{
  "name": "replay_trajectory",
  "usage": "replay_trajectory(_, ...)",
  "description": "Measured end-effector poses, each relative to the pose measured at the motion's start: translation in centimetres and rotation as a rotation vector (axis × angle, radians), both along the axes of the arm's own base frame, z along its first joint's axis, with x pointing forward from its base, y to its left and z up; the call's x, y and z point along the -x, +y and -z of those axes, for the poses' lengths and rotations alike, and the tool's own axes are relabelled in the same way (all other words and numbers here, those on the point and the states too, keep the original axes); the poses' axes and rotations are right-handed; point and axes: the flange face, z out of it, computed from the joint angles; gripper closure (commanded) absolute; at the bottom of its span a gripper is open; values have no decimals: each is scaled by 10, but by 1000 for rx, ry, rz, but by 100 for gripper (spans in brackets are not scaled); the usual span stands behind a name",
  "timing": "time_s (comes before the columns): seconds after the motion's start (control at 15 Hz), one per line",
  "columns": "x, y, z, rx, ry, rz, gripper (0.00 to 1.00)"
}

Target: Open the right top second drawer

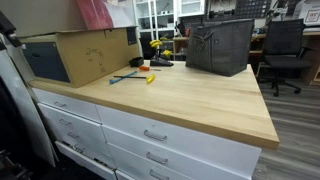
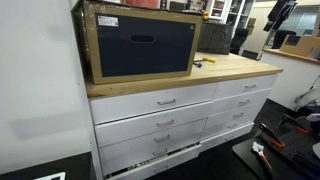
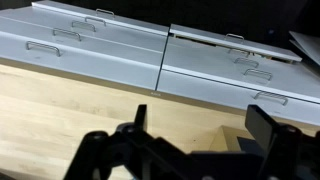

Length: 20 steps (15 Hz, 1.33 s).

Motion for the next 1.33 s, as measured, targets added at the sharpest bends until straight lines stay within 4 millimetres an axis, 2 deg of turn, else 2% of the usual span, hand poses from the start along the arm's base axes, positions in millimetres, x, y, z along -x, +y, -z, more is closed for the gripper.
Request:
replay_trajectory(0.73,0,0,0,-1,0,3,0)
replay_trajectory(0.87,1,-5,5,-2,14,30,0)
replay_trajectory(1.07,4,-35,28,12,63,110,0)
replay_trajectory(1.33,13,-97,64,23,140,249,0)
